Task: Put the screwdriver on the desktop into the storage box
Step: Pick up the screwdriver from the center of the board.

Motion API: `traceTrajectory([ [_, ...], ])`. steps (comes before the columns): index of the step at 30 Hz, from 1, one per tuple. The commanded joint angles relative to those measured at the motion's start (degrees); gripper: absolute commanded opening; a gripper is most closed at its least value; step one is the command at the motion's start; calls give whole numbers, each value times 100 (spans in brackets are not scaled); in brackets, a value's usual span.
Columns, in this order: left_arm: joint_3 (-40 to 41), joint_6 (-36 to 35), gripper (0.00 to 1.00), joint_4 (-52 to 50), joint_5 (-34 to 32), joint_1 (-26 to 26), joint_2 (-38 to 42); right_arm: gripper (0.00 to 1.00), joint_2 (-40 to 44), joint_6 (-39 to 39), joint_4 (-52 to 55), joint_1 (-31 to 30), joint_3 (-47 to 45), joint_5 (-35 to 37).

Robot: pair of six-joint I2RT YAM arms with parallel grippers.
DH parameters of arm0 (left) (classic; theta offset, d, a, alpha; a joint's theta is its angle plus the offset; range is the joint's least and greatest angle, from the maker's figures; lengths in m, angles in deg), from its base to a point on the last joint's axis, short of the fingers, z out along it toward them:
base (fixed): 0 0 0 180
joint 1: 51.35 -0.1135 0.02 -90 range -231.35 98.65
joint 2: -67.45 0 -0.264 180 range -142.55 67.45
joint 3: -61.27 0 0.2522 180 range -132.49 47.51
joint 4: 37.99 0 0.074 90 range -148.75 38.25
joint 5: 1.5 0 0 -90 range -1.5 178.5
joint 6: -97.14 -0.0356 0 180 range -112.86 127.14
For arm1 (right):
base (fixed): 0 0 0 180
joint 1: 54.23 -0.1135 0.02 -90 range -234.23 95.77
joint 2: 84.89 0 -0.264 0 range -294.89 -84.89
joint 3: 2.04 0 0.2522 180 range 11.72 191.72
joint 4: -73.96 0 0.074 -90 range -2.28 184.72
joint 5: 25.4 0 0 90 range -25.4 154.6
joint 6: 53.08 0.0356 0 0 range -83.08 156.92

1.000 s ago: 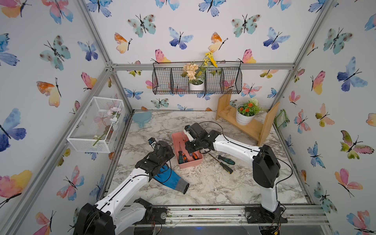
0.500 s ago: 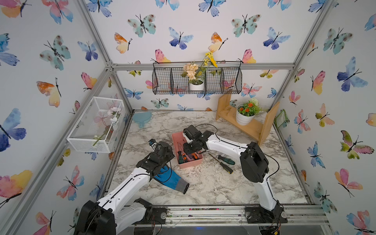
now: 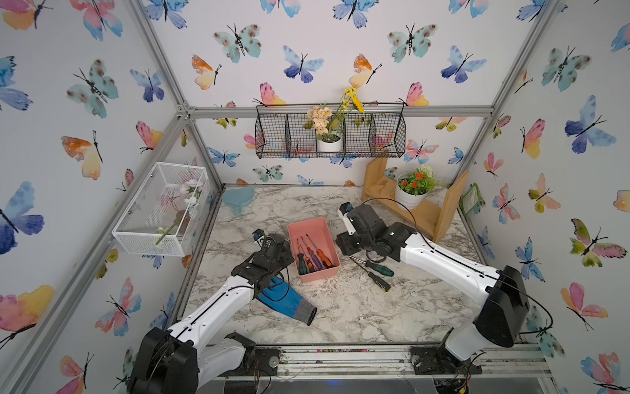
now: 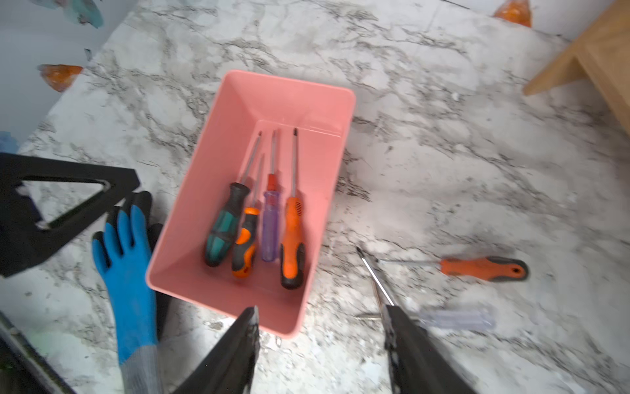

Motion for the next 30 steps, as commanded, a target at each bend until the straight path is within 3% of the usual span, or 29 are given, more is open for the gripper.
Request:
traceTrajectory([
  [1, -70, -149, 45, 152, 345, -33, -92, 60, -179, -200, 680, 126, -685, -24],
  [4, -86, -148, 45, 151, 374, -22, -165, 59, -148, -60, 797, 126, -1100, -340],
  [8, -79, -148, 45, 131, 386, -27, -181, 58, -234, 60, 652, 143, -1430, -200],
  [23, -87, -162, 45, 77, 332, -33, -112, 51, -846, 9, 418, 328, -1607, 435],
  [30, -124, -174, 45, 86, 350, -28, -171, 46, -1068, -116, 395, 330, -1665, 295],
])
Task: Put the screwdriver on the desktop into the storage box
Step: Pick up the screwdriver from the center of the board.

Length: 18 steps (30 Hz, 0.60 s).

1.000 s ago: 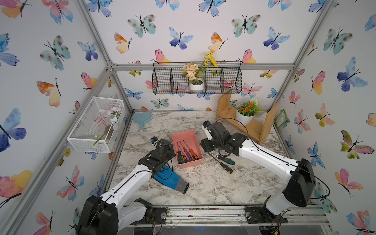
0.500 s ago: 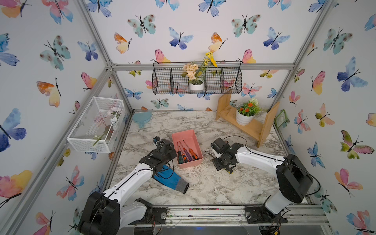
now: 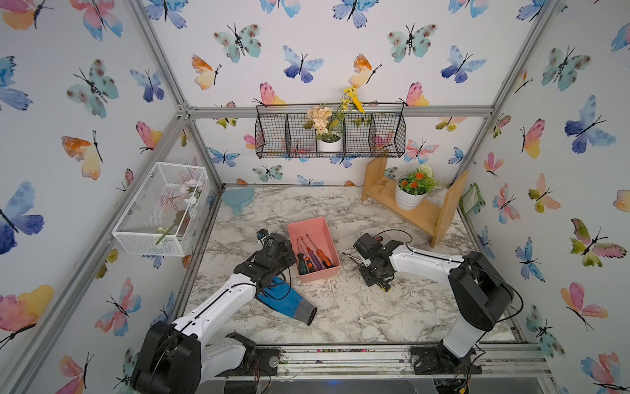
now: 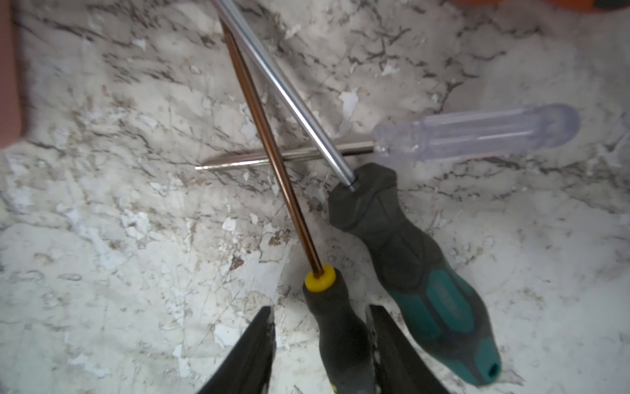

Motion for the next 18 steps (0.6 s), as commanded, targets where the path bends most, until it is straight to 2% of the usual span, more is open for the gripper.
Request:
traceTrajectory([
  [1, -125, -80, 45, -1, 123, -31, -13, 45, -161, -117, -34, 11, -76, -29],
  [18, -184, -102, 45, 8, 97, -31, -114, 25, -234, -591, 15, 11, -45, -738],
])
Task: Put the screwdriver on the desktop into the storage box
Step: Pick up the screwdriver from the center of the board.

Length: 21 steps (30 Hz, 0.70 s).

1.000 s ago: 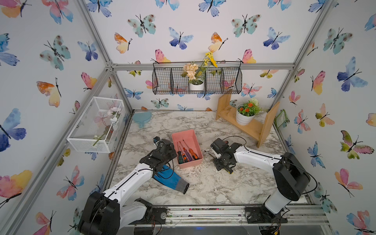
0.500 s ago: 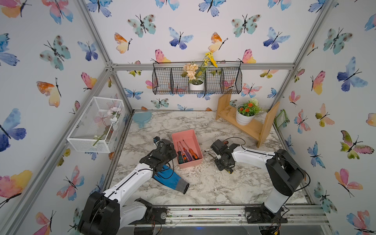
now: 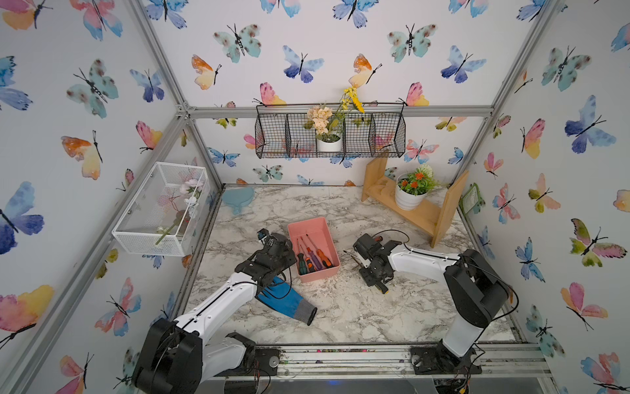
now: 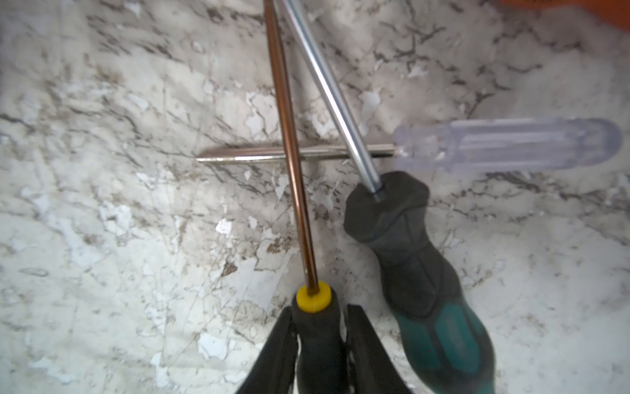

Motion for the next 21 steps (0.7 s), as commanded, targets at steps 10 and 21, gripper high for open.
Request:
traceTrajectory([
  [10, -160, -83, 45, -58, 71, -32, 71, 15, 292, -188, -72, -28, -114, -1350],
  [21, -92, -21, 45, -31, 51, -34, 141, 13, 782, 117, 89, -28, 420, -1614],
])
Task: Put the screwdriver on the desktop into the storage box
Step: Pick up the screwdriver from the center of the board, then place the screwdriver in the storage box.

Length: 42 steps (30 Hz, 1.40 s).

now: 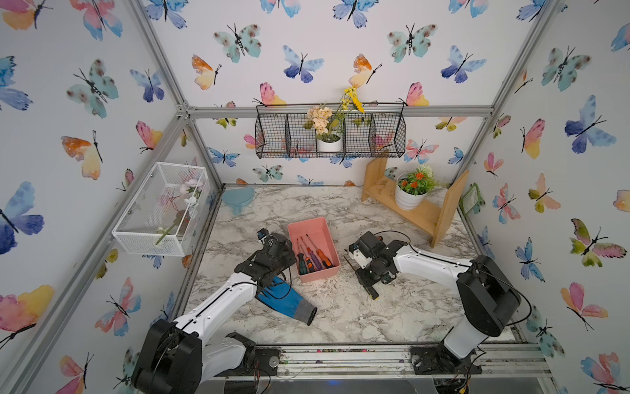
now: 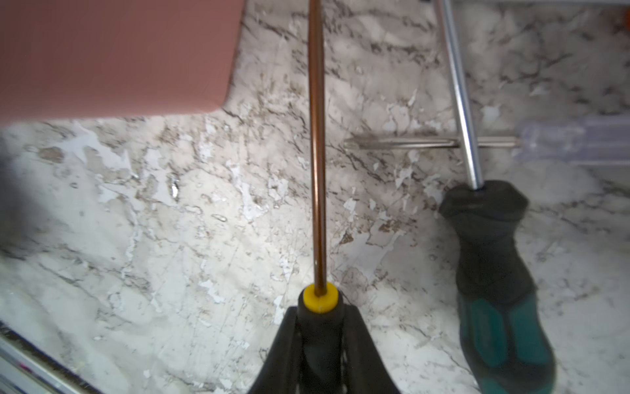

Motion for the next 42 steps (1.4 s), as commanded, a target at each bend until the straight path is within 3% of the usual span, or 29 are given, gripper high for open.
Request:
traceTrajectory([
  [1, -83, -17, 45, -10, 55, -32, 98, 13, 226, 171, 100, -17, 427, -205],
  [11, 44, -8, 47, 67, 89, -32, 176, 12, -54, 793, -240, -33, 1845, -847],
  [14, 117, 39, 47, 120, 93, -45, 194, 14, -455, 1002, -492, -280, 2329, -910],
  [22, 162, 110, 47, -41, -14, -58, 309, 10, -2047, 1107, 288, -869, 3992, 836],
  [31, 152, 150, 46, -142, -174, -58, 260, 12, -2771, 1233, 592, -940, 4199, 2247],
  [34, 137, 142, 46, -107, -165, -60, 225, 18, -2941, 1185, 541, -940, 4214, 2369],
  [38, 128, 93, 46, -89, -124, -62, 186, 36, -3112, 1097, 513, -940, 4312, 2334],
  [42, 102, -35, 54, -54, -39, -58, 136, 48, -3101, 1041, 574, -940, 4421, 2261],
])
